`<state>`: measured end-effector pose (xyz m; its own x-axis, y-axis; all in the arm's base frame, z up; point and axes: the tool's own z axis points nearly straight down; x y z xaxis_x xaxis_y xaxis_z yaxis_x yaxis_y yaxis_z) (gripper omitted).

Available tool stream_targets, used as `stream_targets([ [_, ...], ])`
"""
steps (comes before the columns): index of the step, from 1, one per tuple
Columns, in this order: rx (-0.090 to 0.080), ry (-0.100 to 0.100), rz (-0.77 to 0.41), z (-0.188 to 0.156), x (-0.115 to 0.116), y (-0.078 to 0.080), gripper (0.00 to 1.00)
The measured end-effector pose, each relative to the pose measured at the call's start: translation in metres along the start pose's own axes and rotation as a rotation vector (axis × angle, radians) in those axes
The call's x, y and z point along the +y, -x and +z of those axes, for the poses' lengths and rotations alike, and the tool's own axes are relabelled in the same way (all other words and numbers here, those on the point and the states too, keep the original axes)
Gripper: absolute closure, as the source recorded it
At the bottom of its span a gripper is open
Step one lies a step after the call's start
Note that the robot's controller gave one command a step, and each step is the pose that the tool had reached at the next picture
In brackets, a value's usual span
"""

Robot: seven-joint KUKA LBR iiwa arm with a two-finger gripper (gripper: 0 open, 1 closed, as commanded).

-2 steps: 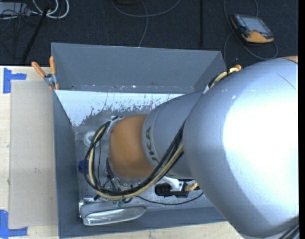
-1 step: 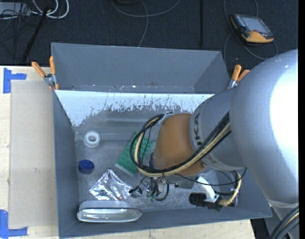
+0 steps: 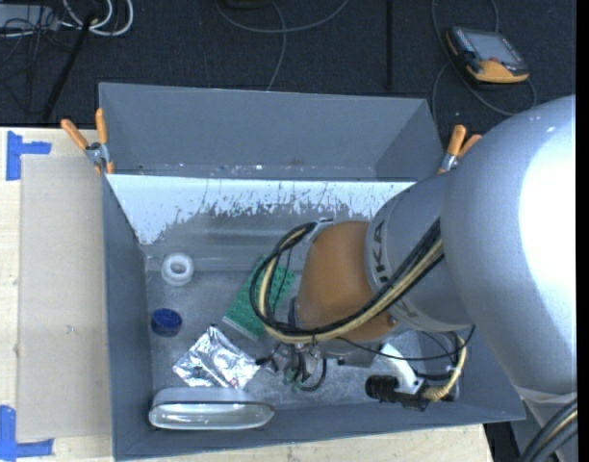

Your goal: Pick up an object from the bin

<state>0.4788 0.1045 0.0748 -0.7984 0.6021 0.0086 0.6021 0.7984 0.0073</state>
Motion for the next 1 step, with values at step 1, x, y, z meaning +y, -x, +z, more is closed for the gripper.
stream_targets([
  [1, -0.008, -0.008, -0.023, -0.0194, -0.0007, -0.005, 1.0],
])
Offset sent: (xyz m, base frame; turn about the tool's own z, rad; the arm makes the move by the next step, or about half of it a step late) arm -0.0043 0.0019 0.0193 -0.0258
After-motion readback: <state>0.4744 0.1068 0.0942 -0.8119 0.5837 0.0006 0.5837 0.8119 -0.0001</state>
